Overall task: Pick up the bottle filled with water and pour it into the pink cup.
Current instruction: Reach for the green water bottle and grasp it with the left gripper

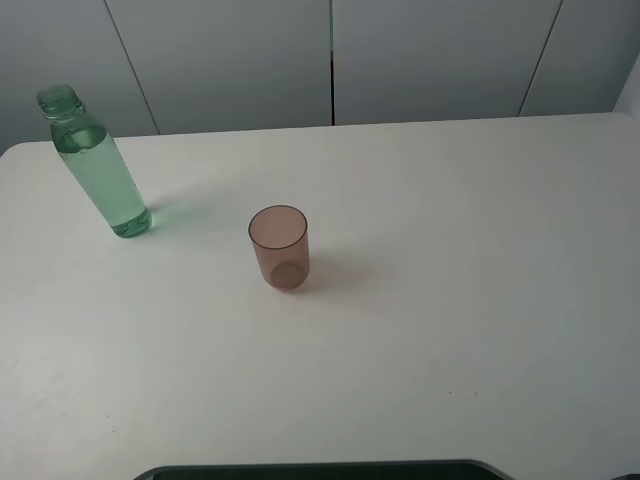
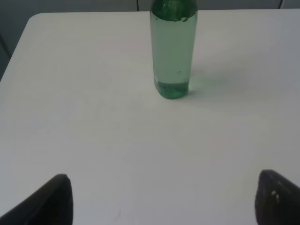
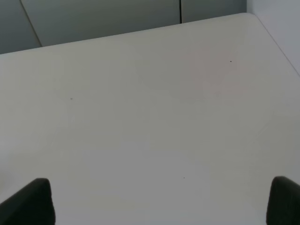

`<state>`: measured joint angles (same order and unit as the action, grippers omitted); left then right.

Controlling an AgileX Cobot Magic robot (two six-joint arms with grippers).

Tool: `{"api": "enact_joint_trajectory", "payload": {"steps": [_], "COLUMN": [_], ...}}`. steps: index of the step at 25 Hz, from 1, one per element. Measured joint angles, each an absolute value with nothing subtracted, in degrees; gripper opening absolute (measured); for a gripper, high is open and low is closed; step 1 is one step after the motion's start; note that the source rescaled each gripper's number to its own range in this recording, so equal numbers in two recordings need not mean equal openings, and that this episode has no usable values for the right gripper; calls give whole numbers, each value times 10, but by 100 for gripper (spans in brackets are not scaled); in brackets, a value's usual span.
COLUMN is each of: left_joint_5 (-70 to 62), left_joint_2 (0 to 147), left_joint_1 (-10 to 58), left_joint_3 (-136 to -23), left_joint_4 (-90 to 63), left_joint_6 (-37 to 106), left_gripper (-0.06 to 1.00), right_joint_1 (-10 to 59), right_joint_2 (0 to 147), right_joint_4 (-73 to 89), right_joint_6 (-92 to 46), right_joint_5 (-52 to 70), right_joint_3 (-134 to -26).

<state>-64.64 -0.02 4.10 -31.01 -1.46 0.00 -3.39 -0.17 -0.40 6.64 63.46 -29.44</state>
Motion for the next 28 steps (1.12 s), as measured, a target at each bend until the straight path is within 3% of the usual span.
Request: {"api": "enact_joint_trajectory", "payload": {"steps": [28], "left_joint_5": [-645], "left_joint_2": [0], "left_joint_1": [41], "left_joint_3": [-310], "left_joint_4": [-6], "left_joint_6": [0], "left_gripper": [98], "right_joint_1": [-34], "right_joint_2": [-2], "right_joint_4": [-4], "right_joint_6": [66], "right_joint_5": [635], "right_joint_3": [-294]}}
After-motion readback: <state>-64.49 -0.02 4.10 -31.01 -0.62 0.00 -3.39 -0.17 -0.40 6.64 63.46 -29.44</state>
